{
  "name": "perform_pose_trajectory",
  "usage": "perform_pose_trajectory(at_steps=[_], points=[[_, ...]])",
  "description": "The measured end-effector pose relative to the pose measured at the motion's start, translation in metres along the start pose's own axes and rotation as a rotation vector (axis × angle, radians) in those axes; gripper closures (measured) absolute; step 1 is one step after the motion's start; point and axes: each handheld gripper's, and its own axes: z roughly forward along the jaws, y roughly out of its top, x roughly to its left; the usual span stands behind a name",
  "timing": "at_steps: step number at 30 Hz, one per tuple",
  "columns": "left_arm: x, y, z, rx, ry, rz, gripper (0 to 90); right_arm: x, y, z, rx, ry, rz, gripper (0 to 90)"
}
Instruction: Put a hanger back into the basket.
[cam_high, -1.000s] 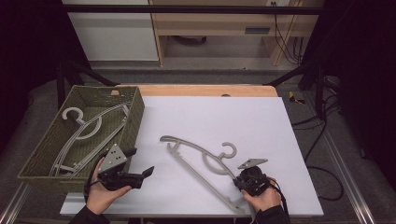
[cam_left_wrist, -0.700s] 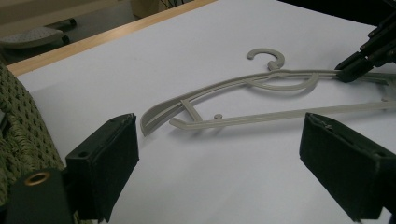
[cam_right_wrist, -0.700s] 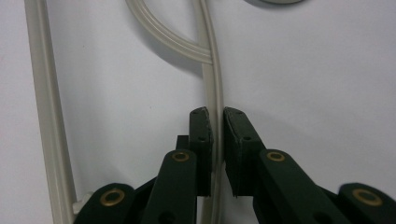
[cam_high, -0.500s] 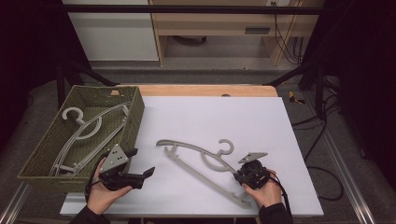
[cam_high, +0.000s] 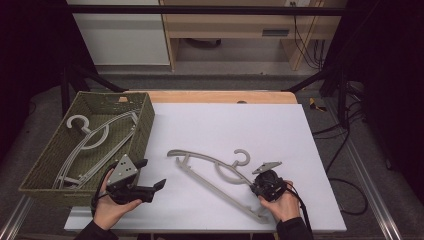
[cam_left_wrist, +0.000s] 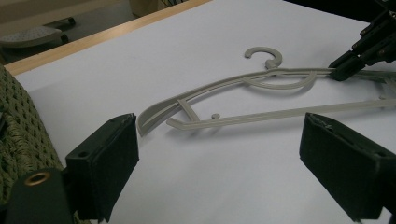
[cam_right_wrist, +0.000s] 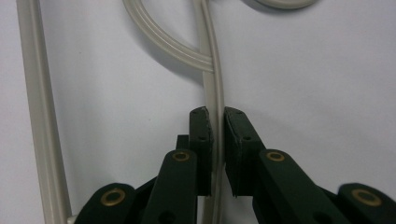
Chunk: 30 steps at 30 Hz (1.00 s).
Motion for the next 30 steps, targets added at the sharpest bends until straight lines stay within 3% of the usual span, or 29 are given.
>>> perform_pose_trajectory(at_steps=[1,3,4,8,9,12,16,17,19,22,24,30], points=[[0.0,0.0,0.0,-0.001,0.0,-0.001,11.4,-0.003,0.0,0.0,-0.005,0.007,-0.016,82.3],[0.0,0.0,0.0,-0.002,0.0,-0.001,11.4,-0.002,0.0,-0.001,-0.017,0.022,0.009,82.4],[0.0,0.0,-0.001,-0.003,0.0,-0.001,11.4,-0.005,-0.001,-0.002,-0.017,0.021,-0.013,82.4],[0.0,0.001,-0.001,-0.005,-0.002,0.001,11.4,-0.008,-0.001,-0.011,-0.056,0.071,0.012,82.4],[0.0,0.001,-0.002,-0.006,-0.002,0.002,11.4,-0.01,-0.002,-0.014,-0.065,0.07,-0.01,82.4],[0.0,0.001,-0.002,-0.006,-0.003,0.001,11.4,-0.014,-0.003,-0.022,-0.095,0.085,-0.017,82.5],[-0.001,0.001,-0.002,-0.005,-0.004,0.001,11.4,-0.014,-0.002,-0.028,-0.121,0.107,-0.015,82.5],[-0.001,0.001,-0.002,-0.005,-0.004,0.001,11.4,-0.015,-0.002,-0.029,-0.136,0.108,-0.036,82.5],[-0.001,0.002,-0.002,-0.006,-0.004,0.001,11.5,-0.012,-0.001,-0.034,-0.145,0.126,-0.008,82.6],[0.0,0.002,-0.003,-0.008,-0.003,0.001,11.5,-0.013,0.0,-0.04,-0.184,0.139,-0.03,82.6],[0.0,0.002,-0.003,-0.007,-0.004,0.001,11.6,-0.013,0.0,-0.045,-0.2,0.152,-0.01,82.6],[-0.001,0.003,-0.003,-0.008,-0.007,0.002,11.6,-0.012,0.002,-0.054,-0.233,0.192,-0.012,82.7]])
